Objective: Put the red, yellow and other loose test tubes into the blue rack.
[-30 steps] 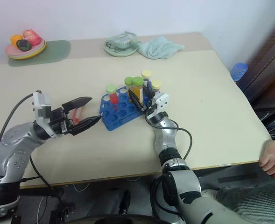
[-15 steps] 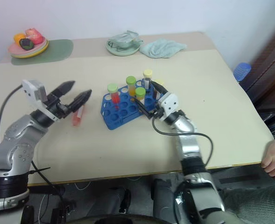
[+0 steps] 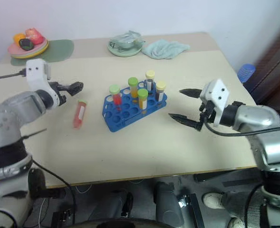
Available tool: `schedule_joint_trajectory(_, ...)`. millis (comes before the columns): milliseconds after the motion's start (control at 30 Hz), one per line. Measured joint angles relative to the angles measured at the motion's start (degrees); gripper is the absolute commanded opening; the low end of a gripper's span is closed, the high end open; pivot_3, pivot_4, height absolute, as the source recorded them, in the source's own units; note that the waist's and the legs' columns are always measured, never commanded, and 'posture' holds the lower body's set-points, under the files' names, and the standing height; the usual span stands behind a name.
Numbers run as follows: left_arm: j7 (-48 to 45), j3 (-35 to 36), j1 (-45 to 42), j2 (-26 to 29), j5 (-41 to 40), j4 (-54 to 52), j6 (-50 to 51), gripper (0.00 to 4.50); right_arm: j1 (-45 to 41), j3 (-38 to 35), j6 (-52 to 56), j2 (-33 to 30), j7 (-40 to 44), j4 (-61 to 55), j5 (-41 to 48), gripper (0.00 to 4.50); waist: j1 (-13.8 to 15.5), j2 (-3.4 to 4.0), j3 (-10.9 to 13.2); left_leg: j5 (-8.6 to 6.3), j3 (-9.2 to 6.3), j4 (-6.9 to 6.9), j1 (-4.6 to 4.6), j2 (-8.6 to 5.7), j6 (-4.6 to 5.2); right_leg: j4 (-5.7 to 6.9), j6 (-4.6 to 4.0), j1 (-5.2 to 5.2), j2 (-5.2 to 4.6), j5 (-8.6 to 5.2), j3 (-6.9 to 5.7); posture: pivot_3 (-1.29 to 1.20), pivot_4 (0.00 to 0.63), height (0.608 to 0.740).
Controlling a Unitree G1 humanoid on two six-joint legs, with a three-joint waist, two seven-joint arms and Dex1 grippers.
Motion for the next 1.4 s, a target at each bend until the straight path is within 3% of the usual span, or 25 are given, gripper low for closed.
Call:
schedule_joint_trajectory(133, 3.28, -0.23, -4.18, 0.14, 3.45, 8.61, 4.70, 4.50, -5.01, 0.02, 3.97, -0.63, 0.79, -0.81, 3.13, 4.48, 0.15, 0.00, 0.00, -0.03, -0.01, -0.03, -0.03, 0.03, -0.07, -0.01, 0.00, -0.05, 0.01, 0.00, 0.00, 0.00, 0.150, 0.740)
schedule_joint_trajectory(433, 8.13, -1.23, -7.78, 0.23, 7.22, 21.00, 4.71, 4.50, -5.59, 2.07, 5.18, -0.72, 1.25, -0.88, 3.01, 4.48, 1.62, -0.12, 0.07, -0.04, 0.00, -0.01, -0.15, 0.01, -0.08, -0.05, -0.01, -0.13, -0.04, 0.01, -0.01, 0.00, 0.150, 0.740)
schedule_joint_trajectory(833, 9.08, 1.29, -14.05, -7.08, 16.40, 33.30, 4.71, 4.50, -5.52, 2.10, 5.65, -0.72, 0.57, -1.18, 2.98, 4.48, 1.32, -0.14, 0.08, -0.03, 0.02, 0.00, -0.14, 0.03, -0.10, 0.00, -0.01, -0.18, -0.03, 0.01, -0.01, 0.00, 0.150, 0.740)
schedule_joint_trajectory(933, 9.10, 2.21, -14.26, -7.27, 18.53, 34.50, 4.71, 3.68, -5.39, 2.10, 5.64, -0.72, 0.56, -1.51, 2.97, 4.50, 1.43, -0.14, 0.08, -0.03, 0.02, 0.00, -0.15, 0.03, -0.10, 0.00, -0.01, -0.18, -0.03, 0.01, -0.01, 0.00, 0.150, 0.740)
schedule_joint_trajectory(1133, 8.79, 3.28, -14.91, -8.39, 22.85, 34.64, 4.71, 0.84, -5.34, 2.10, 5.64, -0.68, 0.43, -1.55, 2.94, 4.50, 1.49, -0.14, 0.08, -0.04, 0.02, 0.01, -0.16, 0.02, -0.10, -0.01, -0.01, -0.17, -0.05, 0.01, -0.01, 0.00, 0.150, 0.740)
schedule_joint_trajectory(1300, 7.73, 4.52, -14.83, -8.62, 24.39, 34.18, 4.72, 0.80, -5.34, 2.47, 5.53, -0.54, 0.34, -1.55, 2.34, 4.50, 1.38, -0.14, 0.08, -0.03, 0.03, 0.01, -0.14, 0.03, -0.11, 0.01, -0.01, -0.17, -0.04, 0.01, -0.01, 0.00, 0.150, 0.740)
schedule_joint_trajectory(1400, 3.23, 3.69, -10.61, -7.68, 22.28, 25.76, 4.68, 0.80, -5.32, 2.96, 5.45, -0.28, 0.37, -1.58, 1.83, 4.50, 1.18, -0.14, 0.08, -0.04, 0.05, -0.02, -0.18, 0.04, -0.11, -0.01, -0.01, -0.22, -0.04, 0.01, 0.00, 0.00, 0.150, 0.740)
